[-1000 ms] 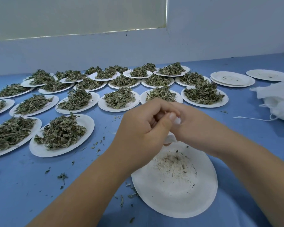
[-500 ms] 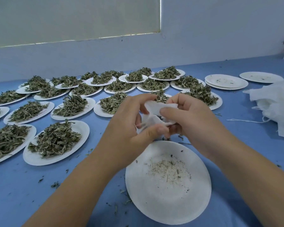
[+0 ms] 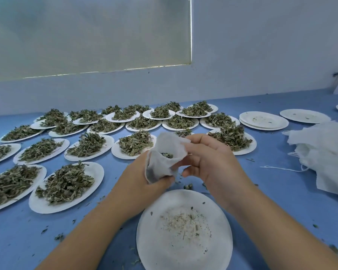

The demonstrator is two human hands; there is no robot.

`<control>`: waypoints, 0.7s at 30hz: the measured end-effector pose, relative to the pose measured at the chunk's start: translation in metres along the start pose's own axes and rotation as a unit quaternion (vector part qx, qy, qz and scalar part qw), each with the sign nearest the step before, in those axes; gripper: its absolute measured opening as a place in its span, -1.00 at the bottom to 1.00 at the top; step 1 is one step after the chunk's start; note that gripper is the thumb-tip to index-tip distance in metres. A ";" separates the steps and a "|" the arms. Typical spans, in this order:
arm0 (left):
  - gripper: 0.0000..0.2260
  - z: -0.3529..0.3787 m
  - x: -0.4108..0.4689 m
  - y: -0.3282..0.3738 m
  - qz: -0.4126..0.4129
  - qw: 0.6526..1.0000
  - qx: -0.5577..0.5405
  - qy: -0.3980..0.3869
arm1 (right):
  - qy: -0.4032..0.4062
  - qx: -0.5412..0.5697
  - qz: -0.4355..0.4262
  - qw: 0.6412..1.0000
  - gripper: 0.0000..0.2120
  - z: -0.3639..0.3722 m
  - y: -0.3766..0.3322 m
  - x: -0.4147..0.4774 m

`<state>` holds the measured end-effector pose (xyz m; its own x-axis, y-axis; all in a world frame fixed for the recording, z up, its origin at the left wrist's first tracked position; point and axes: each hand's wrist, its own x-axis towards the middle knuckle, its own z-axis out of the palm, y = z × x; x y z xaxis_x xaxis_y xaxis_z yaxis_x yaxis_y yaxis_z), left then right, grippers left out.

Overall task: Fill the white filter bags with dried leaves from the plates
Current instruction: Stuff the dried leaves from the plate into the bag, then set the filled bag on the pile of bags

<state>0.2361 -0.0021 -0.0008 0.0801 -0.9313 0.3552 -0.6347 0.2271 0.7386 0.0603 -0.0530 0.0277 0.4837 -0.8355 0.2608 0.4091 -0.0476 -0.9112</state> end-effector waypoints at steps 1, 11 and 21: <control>-0.68 0.000 -0.001 -0.001 -0.007 1.000 0.000 0.015 | -0.001 0.004 0.002 1.000 -0.92 -0.001 0.001 0.001; -0.66 -0.008 -0.018 0.007 -0.027 0.989 -0.111 0.099 | -0.057 -0.267 -0.020 0.962 -0.61 0.009 0.010 -0.003; -0.79 -0.090 -0.057 -0.004 -0.087 0.975 -0.110 0.174 | -0.138 -0.327 -0.015 0.935 -0.90 0.123 0.020 0.024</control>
<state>0.3035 0.0757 0.0272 0.4513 -0.8174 0.3582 -0.4108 0.1660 0.8965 0.1750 -0.0066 0.0554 0.6978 -0.6592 0.2804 -0.0900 -0.4690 -0.8786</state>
